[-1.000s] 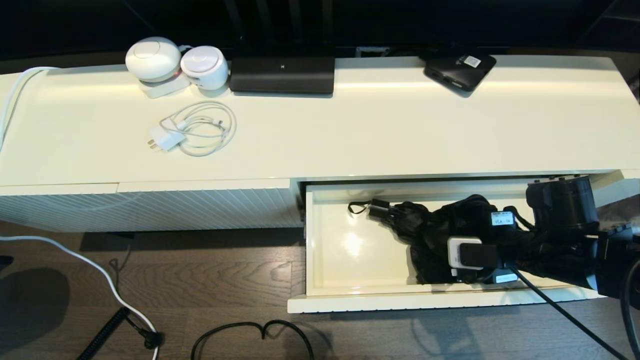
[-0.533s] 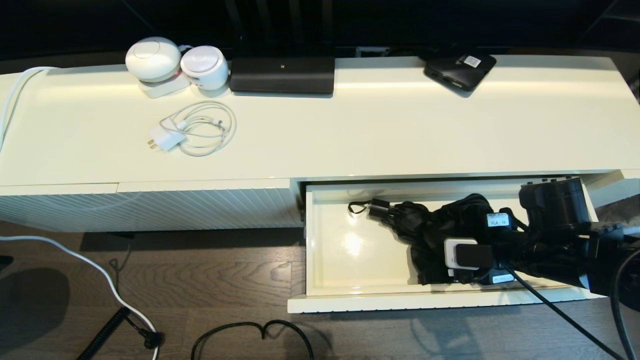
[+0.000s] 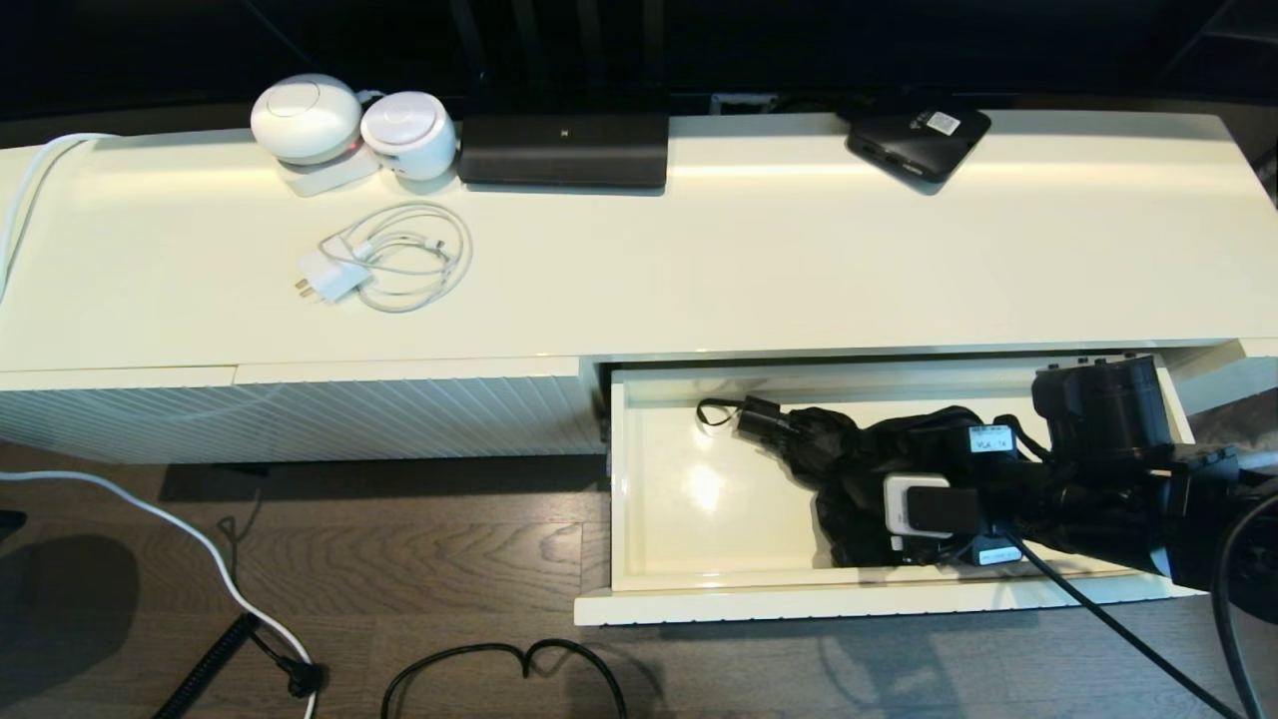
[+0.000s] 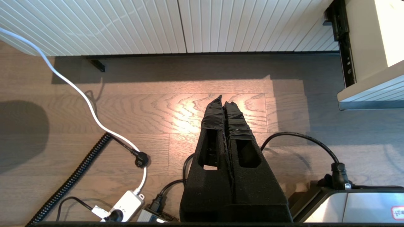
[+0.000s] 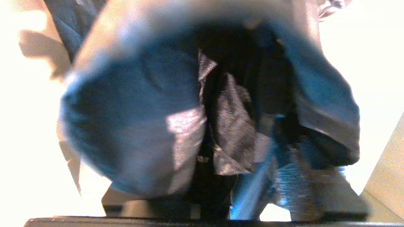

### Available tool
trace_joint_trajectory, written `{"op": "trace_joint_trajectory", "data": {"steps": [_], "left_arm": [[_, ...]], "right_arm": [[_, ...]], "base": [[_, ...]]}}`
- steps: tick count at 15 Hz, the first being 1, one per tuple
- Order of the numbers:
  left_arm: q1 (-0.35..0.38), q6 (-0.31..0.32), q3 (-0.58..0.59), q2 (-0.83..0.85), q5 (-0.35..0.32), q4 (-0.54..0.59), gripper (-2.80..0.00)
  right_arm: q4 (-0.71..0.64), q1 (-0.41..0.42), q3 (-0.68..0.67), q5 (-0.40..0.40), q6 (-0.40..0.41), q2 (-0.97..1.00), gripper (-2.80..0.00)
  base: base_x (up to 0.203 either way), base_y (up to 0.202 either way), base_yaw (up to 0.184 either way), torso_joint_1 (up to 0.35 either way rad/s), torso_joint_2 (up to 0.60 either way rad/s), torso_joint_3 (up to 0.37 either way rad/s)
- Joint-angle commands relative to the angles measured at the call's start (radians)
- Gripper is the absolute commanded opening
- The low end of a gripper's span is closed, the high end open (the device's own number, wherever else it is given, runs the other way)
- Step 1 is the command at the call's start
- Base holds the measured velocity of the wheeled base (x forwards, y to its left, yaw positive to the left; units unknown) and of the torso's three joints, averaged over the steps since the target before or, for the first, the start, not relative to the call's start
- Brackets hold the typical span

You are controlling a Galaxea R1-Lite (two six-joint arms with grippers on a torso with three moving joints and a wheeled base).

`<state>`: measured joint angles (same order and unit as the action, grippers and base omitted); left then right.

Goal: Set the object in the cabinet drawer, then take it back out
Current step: Take the umbrella out of the drawer and put it on the table

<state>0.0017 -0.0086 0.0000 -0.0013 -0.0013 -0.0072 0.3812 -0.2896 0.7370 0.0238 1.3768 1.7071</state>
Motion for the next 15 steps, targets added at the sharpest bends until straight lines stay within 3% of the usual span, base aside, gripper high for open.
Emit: {"op": "trace_joint_trajectory", "data": {"steps": [1,15], "left_arm": [[0.000,0.001,0.000,-0.002,0.000,0.000,-2.80],[0.000,0.001,0.000,-0.002,0.000,0.000,-2.80]], "right_arm": [[-0.001,0.000,-0.001,0.001,0.007,-0.009,-2.80],[-0.002,-0.003,-0.037,0.001,0.014,-0.133,-2.80]], "base": [[0.000,0.000,0.000,0.000,0.00,0.000],[0.000,0.000,0.000,0.000,0.00,0.000]]}}
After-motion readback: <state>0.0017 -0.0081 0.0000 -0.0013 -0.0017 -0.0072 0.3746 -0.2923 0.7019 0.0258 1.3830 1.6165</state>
